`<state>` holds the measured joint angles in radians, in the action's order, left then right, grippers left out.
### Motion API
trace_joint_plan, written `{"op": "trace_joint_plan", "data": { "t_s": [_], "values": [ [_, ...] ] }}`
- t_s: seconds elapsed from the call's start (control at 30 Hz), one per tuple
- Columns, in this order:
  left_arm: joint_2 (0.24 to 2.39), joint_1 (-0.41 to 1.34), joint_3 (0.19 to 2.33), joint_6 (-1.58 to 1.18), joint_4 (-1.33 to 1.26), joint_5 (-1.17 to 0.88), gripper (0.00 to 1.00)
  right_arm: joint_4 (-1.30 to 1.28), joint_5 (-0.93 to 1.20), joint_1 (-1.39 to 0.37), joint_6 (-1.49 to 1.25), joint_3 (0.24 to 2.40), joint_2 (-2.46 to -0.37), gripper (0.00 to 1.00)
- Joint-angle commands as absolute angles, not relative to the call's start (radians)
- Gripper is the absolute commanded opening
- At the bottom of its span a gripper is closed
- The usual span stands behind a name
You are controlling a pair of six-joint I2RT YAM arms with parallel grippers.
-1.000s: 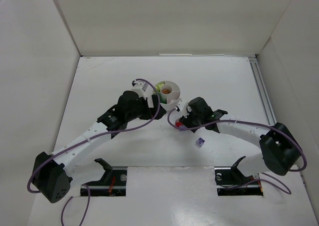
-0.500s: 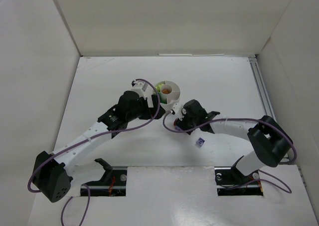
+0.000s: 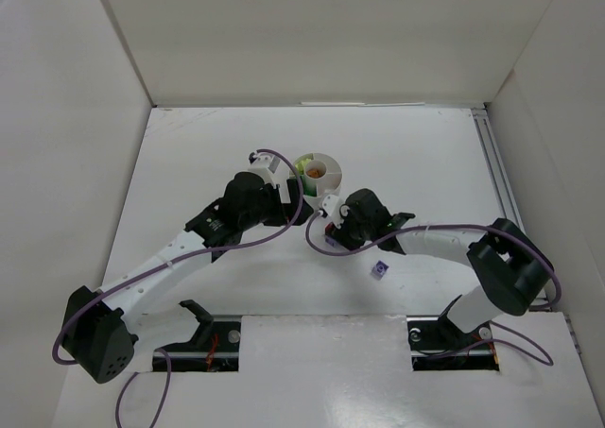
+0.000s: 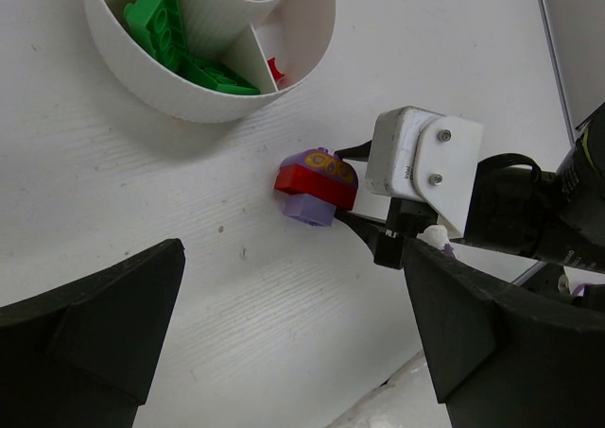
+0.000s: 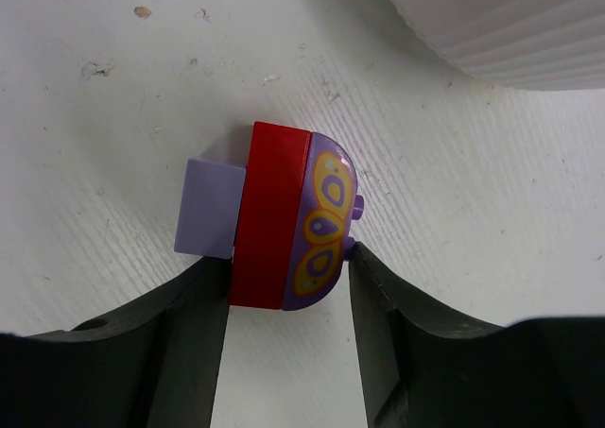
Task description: Sort the legos into containers by color
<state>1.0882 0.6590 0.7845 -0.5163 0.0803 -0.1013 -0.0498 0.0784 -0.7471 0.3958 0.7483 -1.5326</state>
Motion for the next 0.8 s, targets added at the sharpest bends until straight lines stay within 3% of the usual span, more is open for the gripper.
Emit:
{"op": "trace_joint_plan", "data": {
  "t_s": [0.0,0.13,0.3,0.77],
  "values": [
    [1.065,0.66,0.781,-0.509,0.074,-0.097,1.0,-0.012,0.1,-0.753,0.393,0.735,-1.539,0.43],
    [1.065,0.66,0.772,-0.509,0.074,-0.097,1.0,-0.012,0.1,-0.753,0.393,0.735,-1.539,0.33],
    [1.065,0.66,0.761,-0.509,0.063,-0.136,1.0,-0.012,0.113,-0.753,0.373,0.735,-1.505,0.27],
    [1.074,0.66,0.699,-0.48,-0.172,-0.379,1.0,0.017,0.123,-0.753,0.364,0.701,-1.085,0.26]
  ]
}}
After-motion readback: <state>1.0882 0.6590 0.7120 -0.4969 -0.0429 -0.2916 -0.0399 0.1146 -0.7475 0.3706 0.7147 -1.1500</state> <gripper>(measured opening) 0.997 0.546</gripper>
